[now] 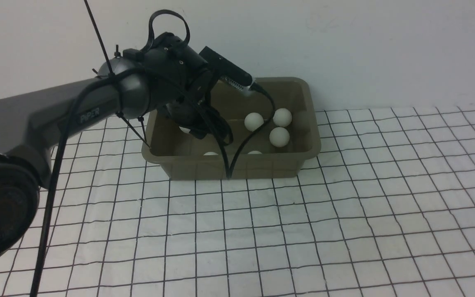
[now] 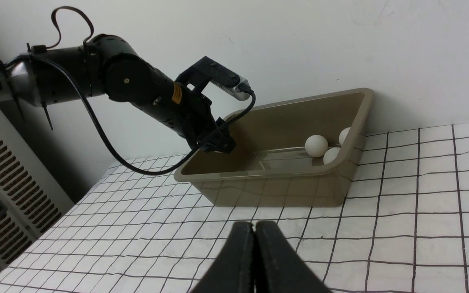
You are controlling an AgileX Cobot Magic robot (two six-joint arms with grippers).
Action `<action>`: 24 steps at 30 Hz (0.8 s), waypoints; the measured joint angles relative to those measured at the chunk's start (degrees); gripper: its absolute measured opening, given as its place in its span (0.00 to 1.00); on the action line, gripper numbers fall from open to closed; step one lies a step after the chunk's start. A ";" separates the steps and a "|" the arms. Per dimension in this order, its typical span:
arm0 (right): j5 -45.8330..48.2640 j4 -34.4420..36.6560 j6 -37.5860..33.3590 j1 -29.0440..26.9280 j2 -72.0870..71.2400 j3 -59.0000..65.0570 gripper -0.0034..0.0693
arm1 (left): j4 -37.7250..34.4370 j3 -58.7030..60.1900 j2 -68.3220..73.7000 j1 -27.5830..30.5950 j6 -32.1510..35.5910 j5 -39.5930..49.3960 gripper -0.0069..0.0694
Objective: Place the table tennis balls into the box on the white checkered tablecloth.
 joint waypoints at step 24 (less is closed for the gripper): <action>0.00 1.66 0.36 0.00 0.00 0.00 0.02 | 0.92 -5.59 2.04 0.25 0.19 5.22 0.65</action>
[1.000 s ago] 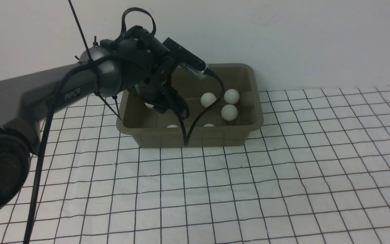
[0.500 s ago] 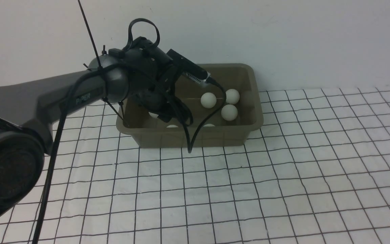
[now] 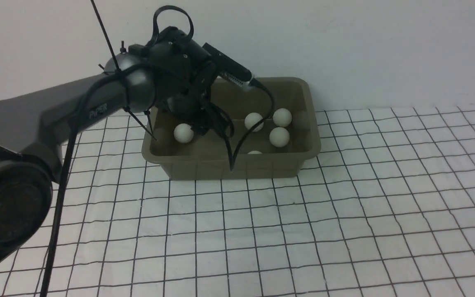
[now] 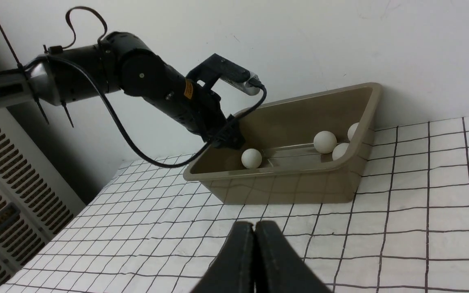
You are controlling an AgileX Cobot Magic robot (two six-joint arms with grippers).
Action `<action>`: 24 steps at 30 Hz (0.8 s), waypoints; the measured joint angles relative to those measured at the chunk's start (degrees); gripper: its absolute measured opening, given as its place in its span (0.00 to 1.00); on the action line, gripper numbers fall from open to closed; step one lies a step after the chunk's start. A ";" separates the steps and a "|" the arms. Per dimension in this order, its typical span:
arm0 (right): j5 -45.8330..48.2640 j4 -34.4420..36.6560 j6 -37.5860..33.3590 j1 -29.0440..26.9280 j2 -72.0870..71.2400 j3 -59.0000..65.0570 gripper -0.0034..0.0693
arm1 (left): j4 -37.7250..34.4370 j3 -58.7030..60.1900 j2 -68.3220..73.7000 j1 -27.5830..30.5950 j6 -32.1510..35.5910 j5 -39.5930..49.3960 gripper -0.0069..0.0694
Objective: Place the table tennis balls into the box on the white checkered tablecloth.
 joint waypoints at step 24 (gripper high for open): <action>0.06 -5.38 0.00 0.00 0.00 0.00 0.02 | 1.73 24.89 -45.75 1.15 -9.17 -3.59 0.09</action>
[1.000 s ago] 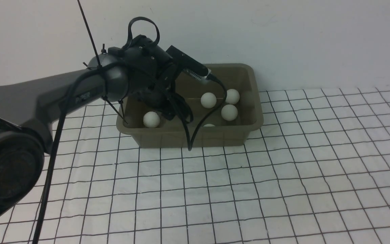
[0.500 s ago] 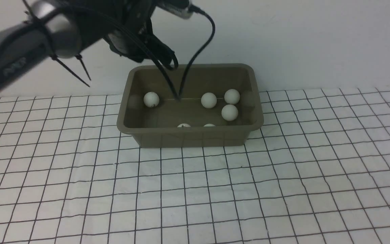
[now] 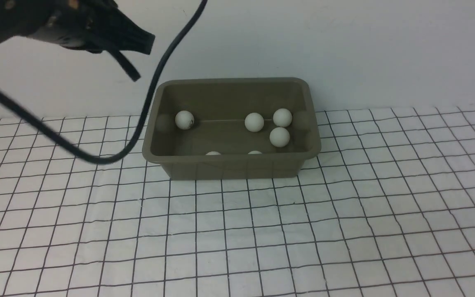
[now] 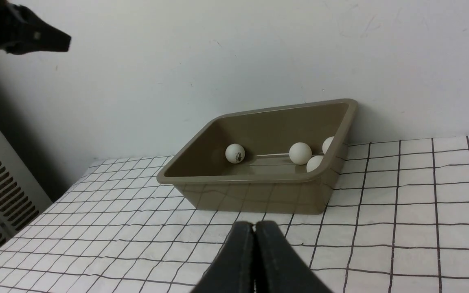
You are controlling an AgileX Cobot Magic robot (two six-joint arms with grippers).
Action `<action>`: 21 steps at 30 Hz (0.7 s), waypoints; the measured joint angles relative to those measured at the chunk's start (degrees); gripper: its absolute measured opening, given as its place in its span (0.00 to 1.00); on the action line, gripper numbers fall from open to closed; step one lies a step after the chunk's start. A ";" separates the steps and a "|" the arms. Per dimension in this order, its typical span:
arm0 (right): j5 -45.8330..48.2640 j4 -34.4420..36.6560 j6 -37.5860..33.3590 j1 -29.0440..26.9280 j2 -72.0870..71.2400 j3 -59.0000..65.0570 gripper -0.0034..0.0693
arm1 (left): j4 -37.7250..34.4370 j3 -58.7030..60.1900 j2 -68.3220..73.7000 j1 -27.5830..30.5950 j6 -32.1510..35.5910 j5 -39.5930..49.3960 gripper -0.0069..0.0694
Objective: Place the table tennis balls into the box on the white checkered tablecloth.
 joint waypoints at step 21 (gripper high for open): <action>0.18 -0.38 0.00 0.00 0.00 0.00 0.02 | 1.35 12.07 -16.45 4.17 -7.82 4.58 0.09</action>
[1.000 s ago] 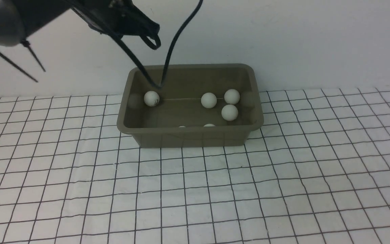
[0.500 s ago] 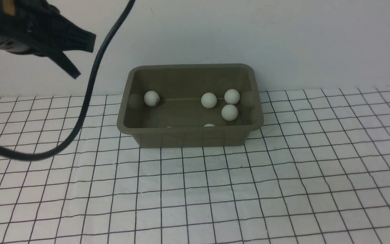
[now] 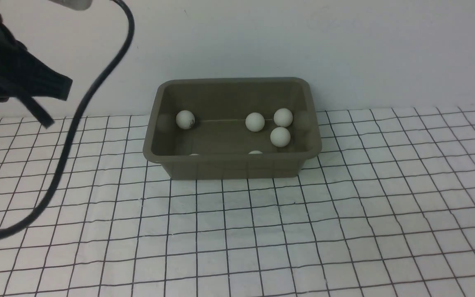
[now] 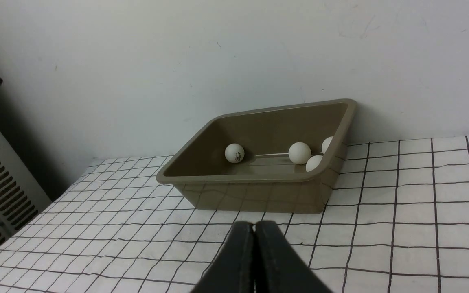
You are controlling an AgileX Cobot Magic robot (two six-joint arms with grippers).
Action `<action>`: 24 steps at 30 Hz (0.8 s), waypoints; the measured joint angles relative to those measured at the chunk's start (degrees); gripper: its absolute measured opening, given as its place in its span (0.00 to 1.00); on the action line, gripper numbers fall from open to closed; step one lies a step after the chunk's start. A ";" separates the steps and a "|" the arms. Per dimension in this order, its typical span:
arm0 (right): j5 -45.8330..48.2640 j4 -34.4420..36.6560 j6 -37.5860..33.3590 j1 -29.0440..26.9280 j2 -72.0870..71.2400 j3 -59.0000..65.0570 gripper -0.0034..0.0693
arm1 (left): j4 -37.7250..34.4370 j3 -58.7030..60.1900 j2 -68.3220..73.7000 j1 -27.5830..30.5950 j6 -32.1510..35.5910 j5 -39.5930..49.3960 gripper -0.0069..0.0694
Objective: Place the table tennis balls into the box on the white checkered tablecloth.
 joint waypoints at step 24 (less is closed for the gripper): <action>0.16 0.00 0.00 0.00 0.00 0.00 0.02 | 7.70 45.10 -39.85 25.09 -29.83 -43.54 0.09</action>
